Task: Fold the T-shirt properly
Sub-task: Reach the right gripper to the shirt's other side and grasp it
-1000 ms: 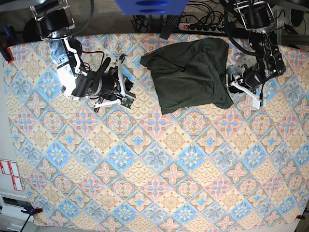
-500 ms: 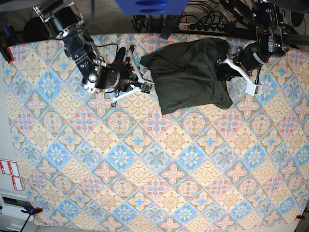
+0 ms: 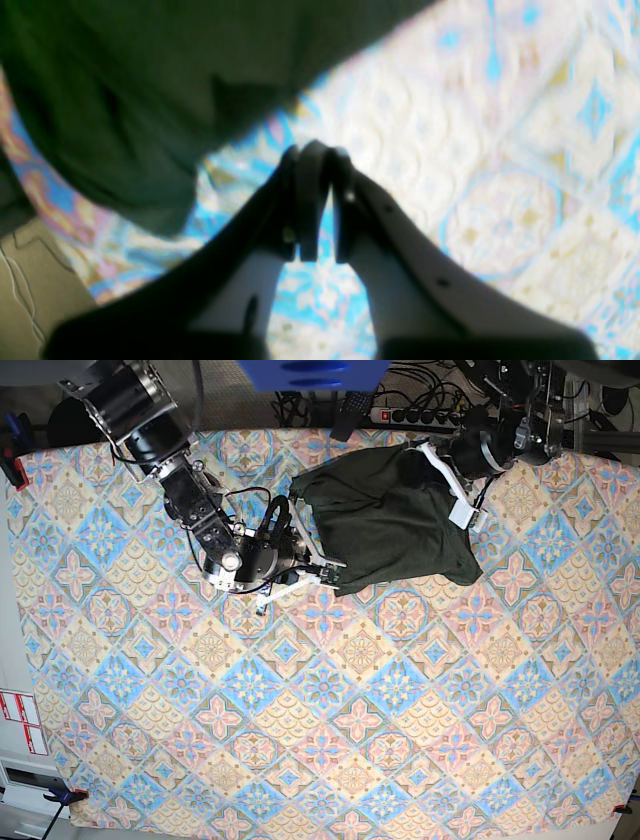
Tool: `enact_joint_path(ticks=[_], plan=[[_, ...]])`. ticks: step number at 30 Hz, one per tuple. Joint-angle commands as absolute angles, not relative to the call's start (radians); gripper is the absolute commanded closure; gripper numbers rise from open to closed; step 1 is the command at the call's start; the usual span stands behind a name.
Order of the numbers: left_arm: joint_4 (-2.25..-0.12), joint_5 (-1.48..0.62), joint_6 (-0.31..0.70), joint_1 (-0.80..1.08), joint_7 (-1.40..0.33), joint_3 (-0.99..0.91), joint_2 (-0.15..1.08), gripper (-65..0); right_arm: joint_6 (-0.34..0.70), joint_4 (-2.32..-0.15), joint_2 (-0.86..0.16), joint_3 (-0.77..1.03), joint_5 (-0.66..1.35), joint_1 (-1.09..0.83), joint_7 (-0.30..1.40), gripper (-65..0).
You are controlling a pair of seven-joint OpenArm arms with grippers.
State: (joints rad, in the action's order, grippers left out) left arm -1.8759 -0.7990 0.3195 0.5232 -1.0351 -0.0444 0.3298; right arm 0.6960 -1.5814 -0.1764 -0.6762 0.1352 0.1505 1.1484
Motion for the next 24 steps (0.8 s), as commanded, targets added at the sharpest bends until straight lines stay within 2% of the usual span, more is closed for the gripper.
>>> enact_joint_path(ticks=[1, 10, 15, 24], plan=[[-1.893, -0.745, 0.325, 0.522, -1.021, -0.008, 0.328, 0.0, 0.698, -1.595, -0.166, -0.673, 0.143, 0.185, 1.135, -3.5], [-1.839, -0.464, 0.325, 0.496, -0.978, 0.113, 0.259, 0.0, 0.698, -1.532, -0.088, -0.753, 0.143, 0.252, 1.086, -3.5], [-1.744, -0.414, 0.325, 0.467, -0.978, 0.137, 0.257, 0.0, 0.698, -1.458, -0.042, -0.769, 0.143, 0.295, 1.084, -3.5], [-1.739, -0.318, 0.325, 0.466, -0.978, 0.137, 0.28, 0.0, 0.698, -1.299, 0.03, -0.766, 0.14, 0.352, 0.974, -3.5]])
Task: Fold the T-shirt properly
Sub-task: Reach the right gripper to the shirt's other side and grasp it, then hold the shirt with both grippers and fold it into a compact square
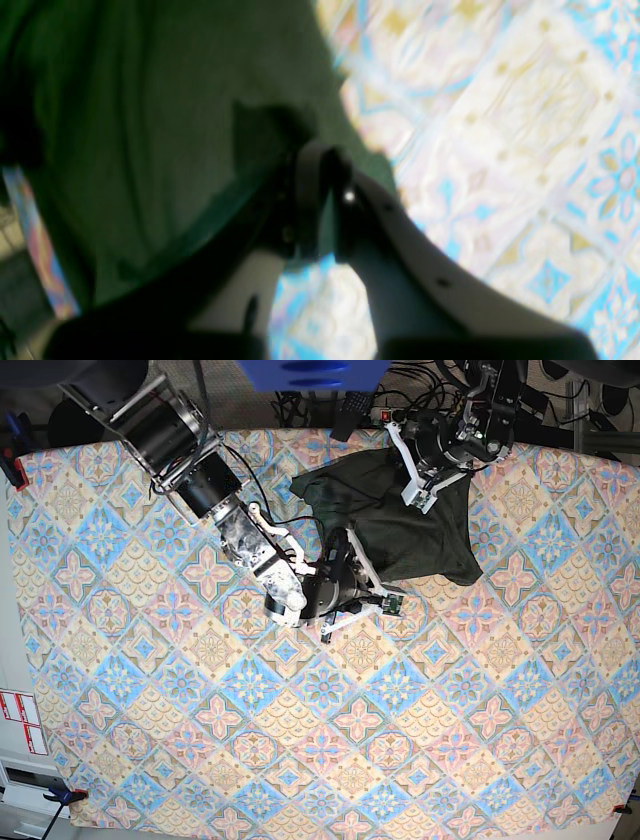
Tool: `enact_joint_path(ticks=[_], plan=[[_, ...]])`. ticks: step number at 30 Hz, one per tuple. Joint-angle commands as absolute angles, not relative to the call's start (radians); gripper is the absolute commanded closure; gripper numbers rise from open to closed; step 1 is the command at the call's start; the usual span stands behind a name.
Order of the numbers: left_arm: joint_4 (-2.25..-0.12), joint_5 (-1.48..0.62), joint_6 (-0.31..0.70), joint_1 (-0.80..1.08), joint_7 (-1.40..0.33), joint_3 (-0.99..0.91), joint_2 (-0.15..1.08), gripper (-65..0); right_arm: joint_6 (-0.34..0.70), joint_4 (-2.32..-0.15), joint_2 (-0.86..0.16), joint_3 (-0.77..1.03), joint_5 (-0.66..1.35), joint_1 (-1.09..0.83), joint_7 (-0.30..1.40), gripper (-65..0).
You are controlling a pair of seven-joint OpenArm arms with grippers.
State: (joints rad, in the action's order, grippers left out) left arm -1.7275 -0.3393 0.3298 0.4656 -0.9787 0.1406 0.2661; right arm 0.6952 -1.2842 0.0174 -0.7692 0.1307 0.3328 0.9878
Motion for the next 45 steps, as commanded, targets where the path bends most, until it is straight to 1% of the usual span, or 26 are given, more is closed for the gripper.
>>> enact_joint_path(ticks=[1, 5, 9, 15, 18, 21, 24, 27, 30, 34, 38, 41, 45], plan=[[-1.739, -0.311, 0.325, 0.464, -0.978, 0.137, 0.282, 0.0, 0.698, -1.282, 0.044, -0.766, 0.139, 0.352, 0.963, -3.5], [-1.738, -0.272, 0.325, 0.437, -0.98, 0.133, 0.283, 0.0, 0.698, -1.202, 0.056, -0.768, 0.139, 0.366, 0.935, -3.5], [-1.738, -0.249, 0.325, 0.401, -0.978, 0.137, 0.315, 0.0, 0.698, -1.15, 0.056, -0.769, 0.139, 0.372, 0.935, -3.4], [-1.728, -0.246, 0.325, 0.329, -0.981, 0.137, 0.338, 0.0, 0.698, -1.15, -0.035, -0.769, 0.139, 0.366, 0.943, -3.4], [-1.659, -0.248, 0.325, 0.269, -0.981, 0.137, 0.349, 0.0, 0.698, -1.155, -0.076, -0.766, 0.14, 0.343, 0.944, -3.4], [-1.595, -0.248, 0.325, 0.213, -0.978, 0.139, 0.352, 0.0, 0.698, -1.23, -0.12, -0.765, 0.142, 0.298, 0.944, -3.4], [-1.569, -0.248, 0.325, 0.156, -0.978, 0.148, 0.352, 0.0, 0.698, -1.34, -0.171, -0.765, 0.143, 0.252, 0.946, -3.4], [-1.561, -0.248, 0.325, 0.104, -0.978, 0.193, 0.352, 0.0, 0.698, -1.417, -0.2, -0.763, 0.143, 0.22, 0.963, -3.4], [-1.56, -0.248, 0.325, 0.061, -0.978, 0.223, 0.352, 0.0, 0.698, -1.469, -0.205, -0.746, 0.143, 0.194, 0.997, -3.4], [-1.523, -0.243, 0.323, -0.016, -0.978, 0.274, 0.325, 0.0, 0.698, -1.55, -0.205, -0.653, 0.143, 0.14, 1.023, -3.4], [-1.451, -0.156, 0.323, -0.068, -0.977, 0.278, 0.277, 0.0, 0.698, -1.626, -0.205, -0.598, 0.143, 0.097, 1.056, -3.4], [-1.445, -0.082, 0.323, -0.093, -0.975, 0.278, 0.248, 0.0, 0.698, -1.673, -0.205, -0.568, 0.143, 0.059, 1.067, -3.4], [-1.445, -0.042, 0.323, -0.128, -0.975, 0.278, 0.239, 0.0, 0.698, -1.721, -0.205, -0.549, 0.143, 0.03, 1.067, -3.4]])
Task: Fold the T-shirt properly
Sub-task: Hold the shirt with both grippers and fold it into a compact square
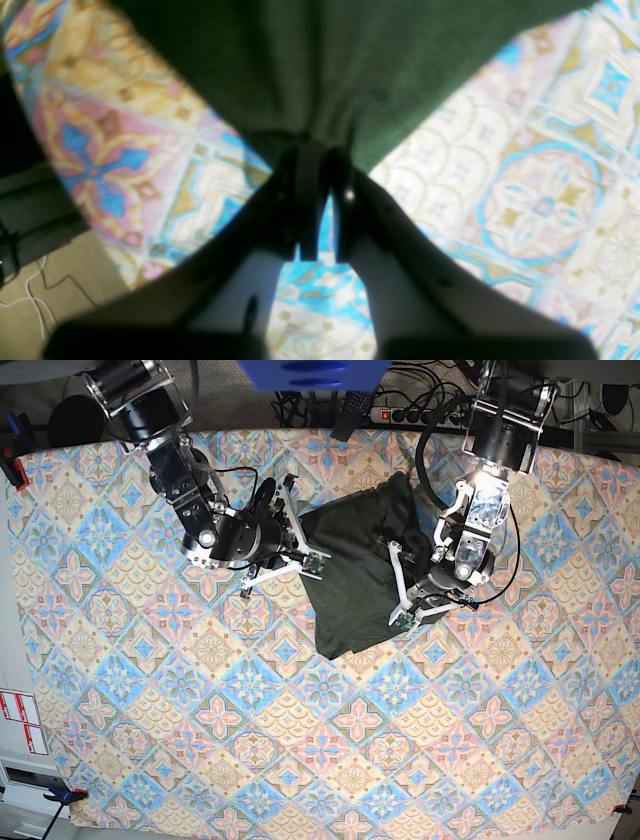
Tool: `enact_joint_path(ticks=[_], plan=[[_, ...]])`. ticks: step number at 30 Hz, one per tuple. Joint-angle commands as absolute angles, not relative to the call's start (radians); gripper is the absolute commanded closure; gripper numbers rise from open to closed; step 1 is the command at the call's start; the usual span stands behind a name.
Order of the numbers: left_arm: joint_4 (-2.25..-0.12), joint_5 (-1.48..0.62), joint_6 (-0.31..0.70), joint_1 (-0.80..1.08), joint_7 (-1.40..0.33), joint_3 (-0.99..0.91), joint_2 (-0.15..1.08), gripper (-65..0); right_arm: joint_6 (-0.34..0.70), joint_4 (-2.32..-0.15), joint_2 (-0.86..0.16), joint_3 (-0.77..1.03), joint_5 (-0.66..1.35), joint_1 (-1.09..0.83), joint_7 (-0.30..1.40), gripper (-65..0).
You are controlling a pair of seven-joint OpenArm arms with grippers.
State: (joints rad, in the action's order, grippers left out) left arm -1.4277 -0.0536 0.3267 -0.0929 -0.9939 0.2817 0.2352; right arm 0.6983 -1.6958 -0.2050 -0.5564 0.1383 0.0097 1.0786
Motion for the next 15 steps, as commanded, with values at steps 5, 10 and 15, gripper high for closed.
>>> enact_joint_path(ticks=[5, 10, 15], plan=[[-1.446, 0.033, 0.323, -0.154, -0.975, 0.271, 0.239, 0.0, 0.698, -1.751, -0.205, -0.55, 0.143, 0.028, 1.067, -3.4], [-1.454, 0.087, 0.323, -0.151, -0.975, 0.265, 0.26, 0.0, 0.698, -1.765, -0.205, -0.55, 0.143, 0.013, 1.067, -3.4], [-1.564, 0.087, 0.323, -0.077, -0.977, 0.088, 0.269, 0.0, 0.698, -1.824, -0.205, -0.55, 0.145, -0.025, 1.067, -3.4]])
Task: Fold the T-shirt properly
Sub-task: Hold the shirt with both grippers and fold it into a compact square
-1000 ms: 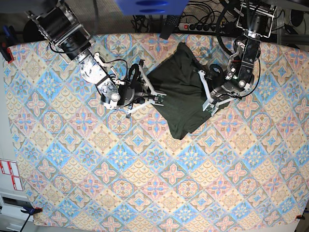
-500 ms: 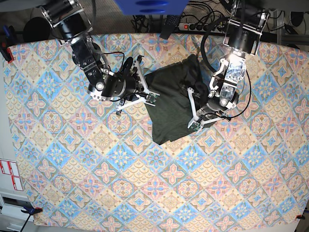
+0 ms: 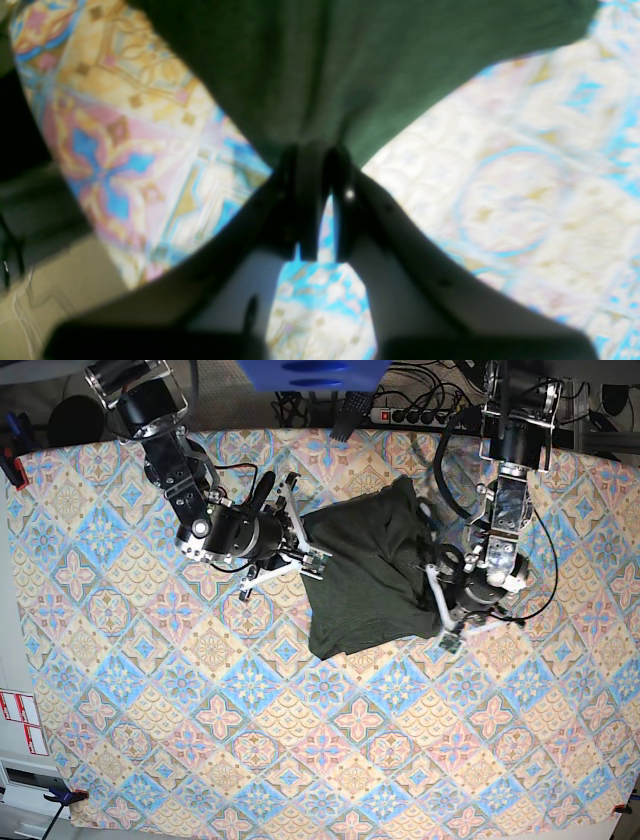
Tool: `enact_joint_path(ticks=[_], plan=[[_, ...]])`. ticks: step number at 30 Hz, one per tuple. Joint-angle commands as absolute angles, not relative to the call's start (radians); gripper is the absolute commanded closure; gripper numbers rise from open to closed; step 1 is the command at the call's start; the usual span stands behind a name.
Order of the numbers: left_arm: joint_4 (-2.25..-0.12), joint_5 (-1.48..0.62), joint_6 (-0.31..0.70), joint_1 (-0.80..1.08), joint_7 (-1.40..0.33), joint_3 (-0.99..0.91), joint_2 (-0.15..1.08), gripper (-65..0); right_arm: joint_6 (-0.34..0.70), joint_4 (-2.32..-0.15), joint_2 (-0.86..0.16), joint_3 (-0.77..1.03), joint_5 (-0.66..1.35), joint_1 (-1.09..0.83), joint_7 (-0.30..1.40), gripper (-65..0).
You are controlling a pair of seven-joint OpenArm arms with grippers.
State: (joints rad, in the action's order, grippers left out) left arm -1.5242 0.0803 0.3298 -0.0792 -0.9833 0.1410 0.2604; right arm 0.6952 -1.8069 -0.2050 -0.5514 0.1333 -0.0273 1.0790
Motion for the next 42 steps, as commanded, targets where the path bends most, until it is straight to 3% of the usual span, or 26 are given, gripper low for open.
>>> enact_joint_path(ticks=[1, 9, 16, 30, 36, 42], plan=[[-1.573, 0.087, 0.323, -0.068, -0.981, 0.044, 0.268, 0.0, 0.698, -1.833, -0.205, -0.552, 0.145, -0.027, 1.067, -3.4], [-1.561, 0.067, 0.323, -0.001, -0.978, -0.153, 0.189, 0.0, 0.698, -1.837, -0.142, -0.573, 0.14, -0.031, 1.067, -3.4], [-1.359, -0.008, 0.323, -0.085, -0.969, -0.162, 0.133, 0.0, 0.698, -1.842, -0.105, -0.575, 0.142, -0.035, 1.067, -3.4], [-0.986, 0.048, 0.269, -0.291, -0.771, -0.157, -0.019, 0.0, 0.698, -1.886, -0.104, -0.587, 0.139, -0.056, 1.066, -3.4], [-0.974, 0.047, 0.255, -0.309, -0.776, -0.157, -0.062, 0.0, 0.698, -1.886, -0.104, -0.587, 0.139, -0.056, 1.064, -3.4], [-1.118, 0.036, 0.255, -0.257, -0.774, -0.165, -0.002, 0.0, 0.698, -1.873, -0.077, -0.59, 0.139, -0.045, 1.063, -3.4]])
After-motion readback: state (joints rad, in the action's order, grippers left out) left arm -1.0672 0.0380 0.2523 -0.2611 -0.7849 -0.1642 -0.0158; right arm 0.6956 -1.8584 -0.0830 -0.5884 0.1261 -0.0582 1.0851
